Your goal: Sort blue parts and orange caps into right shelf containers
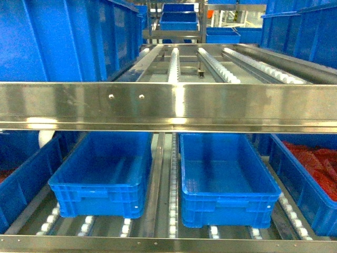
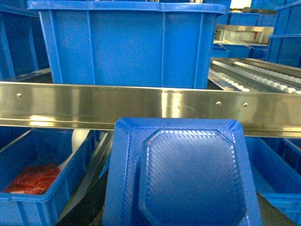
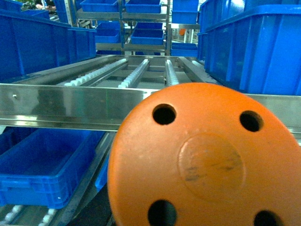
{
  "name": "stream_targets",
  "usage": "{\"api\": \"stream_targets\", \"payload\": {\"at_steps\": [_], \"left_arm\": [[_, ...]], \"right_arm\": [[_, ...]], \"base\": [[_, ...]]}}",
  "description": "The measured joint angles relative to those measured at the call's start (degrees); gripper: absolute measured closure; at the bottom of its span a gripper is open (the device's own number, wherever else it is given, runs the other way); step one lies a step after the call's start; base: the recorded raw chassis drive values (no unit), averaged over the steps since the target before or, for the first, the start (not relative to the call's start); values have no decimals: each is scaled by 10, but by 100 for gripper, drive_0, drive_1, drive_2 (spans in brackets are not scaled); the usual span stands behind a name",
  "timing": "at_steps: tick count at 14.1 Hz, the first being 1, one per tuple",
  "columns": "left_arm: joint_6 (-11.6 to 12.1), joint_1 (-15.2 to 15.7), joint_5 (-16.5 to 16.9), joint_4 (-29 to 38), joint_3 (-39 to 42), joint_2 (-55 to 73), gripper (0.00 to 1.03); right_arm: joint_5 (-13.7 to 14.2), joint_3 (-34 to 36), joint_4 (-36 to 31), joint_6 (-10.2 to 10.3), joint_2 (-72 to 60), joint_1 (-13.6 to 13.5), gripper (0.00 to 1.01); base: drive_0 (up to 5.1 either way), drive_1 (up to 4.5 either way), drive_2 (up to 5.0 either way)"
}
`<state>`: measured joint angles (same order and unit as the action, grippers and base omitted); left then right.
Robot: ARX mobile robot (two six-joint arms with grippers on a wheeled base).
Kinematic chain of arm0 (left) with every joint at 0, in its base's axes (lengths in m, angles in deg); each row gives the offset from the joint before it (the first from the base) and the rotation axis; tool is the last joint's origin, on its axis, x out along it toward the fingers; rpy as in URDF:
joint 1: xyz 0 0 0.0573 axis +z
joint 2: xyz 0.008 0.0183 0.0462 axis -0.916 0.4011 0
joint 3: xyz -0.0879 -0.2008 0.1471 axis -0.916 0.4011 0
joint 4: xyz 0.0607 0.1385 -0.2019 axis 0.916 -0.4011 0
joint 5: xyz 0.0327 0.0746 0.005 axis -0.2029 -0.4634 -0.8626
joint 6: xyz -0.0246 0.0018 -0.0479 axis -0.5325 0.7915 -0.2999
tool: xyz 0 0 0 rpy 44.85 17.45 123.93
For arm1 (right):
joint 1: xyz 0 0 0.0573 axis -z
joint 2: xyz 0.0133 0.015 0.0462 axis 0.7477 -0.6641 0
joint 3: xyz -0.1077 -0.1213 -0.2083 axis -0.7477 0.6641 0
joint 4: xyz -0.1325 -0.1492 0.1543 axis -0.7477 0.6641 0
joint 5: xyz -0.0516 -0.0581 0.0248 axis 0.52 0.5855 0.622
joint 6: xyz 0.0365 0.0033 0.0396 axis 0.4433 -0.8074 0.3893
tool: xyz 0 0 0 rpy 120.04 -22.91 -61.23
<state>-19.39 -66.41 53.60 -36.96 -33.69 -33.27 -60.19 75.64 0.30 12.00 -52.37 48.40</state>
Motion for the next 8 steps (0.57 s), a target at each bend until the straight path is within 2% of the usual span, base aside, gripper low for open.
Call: {"api": "stream_targets", "payload": {"at_steps": [8], "left_arm": [[0,0,-1,0,0,0,60]], "right_arm": [[-2,0,-1,0,0,0,57]], "base": [[-509,231,231]]}}
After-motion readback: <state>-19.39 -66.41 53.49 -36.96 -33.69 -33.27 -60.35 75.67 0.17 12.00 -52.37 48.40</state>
